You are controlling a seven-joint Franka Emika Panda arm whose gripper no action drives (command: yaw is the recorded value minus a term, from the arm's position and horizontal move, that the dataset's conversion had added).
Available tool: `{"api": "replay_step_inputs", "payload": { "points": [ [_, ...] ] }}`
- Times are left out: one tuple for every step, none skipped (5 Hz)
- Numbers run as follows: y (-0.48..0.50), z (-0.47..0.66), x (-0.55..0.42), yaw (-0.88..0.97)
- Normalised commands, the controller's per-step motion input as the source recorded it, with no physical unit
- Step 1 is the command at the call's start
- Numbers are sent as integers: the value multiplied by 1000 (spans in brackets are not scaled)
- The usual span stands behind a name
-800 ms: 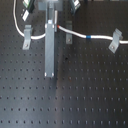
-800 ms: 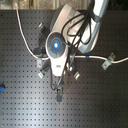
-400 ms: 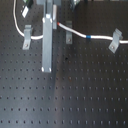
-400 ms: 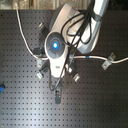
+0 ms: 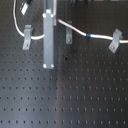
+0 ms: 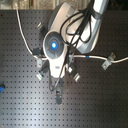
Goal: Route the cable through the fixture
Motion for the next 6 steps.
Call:
{"api": "replay_step_inputs", "payload": {
  "points": [
    [-406, -20, 80, -571],
    [-365, -23, 70, -606],
    [-227, -60, 44, -537],
    [-16, 2, -51, -354],
    [342, 21, -137, 0],
    [476, 10, -58, 220]
  ]
}}
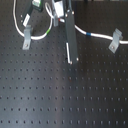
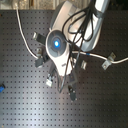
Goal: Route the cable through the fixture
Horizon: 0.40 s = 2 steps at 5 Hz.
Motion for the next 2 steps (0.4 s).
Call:
{"api": "replay_step_inputs", "payload": {
  "points": [
    [265, 33, 28, 137],
    [3, 34, 8, 0]
  ]
}}
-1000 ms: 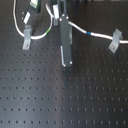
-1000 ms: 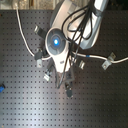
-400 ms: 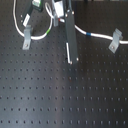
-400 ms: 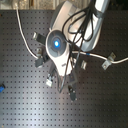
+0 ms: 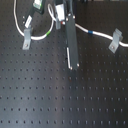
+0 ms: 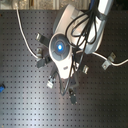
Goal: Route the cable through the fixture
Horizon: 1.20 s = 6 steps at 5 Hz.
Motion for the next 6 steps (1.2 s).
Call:
{"api": "replay_step_inputs", "payload": {
  "points": [
    [-141, -48, 47, 0],
    [-5, 0, 20, 274],
    [30, 10, 4, 337],
    [-57, 71, 69, 349],
    [-59, 35, 7, 417],
    [-22, 0, -8, 20]
  ]
}}
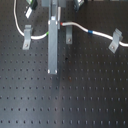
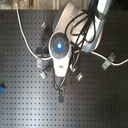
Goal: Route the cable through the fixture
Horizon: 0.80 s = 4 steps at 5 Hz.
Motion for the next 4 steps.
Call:
{"api": "replay_step_inputs", "payload": {
  "points": [
    [-212, -12, -3, -74],
    [0, 39, 0, 0],
    [125, 749, 11, 0],
    [186, 749, 9, 0]
  ]
}}
